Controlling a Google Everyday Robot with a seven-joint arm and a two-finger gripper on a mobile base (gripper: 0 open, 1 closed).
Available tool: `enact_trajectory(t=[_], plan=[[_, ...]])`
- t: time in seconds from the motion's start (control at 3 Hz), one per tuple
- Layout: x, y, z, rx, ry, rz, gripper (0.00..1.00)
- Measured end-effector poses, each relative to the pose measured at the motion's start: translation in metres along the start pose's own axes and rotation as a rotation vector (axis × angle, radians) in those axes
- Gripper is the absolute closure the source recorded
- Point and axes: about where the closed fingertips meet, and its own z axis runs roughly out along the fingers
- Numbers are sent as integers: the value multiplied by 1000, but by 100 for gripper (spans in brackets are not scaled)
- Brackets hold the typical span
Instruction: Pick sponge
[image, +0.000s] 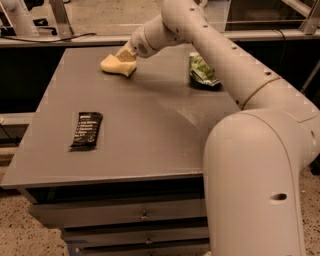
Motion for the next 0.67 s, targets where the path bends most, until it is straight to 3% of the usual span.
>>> enact_trajectory(t=[0.33,0.67], plan=[[5,-2,5,-2,15,7,12],[6,-3,7,-2,20,8,0]])
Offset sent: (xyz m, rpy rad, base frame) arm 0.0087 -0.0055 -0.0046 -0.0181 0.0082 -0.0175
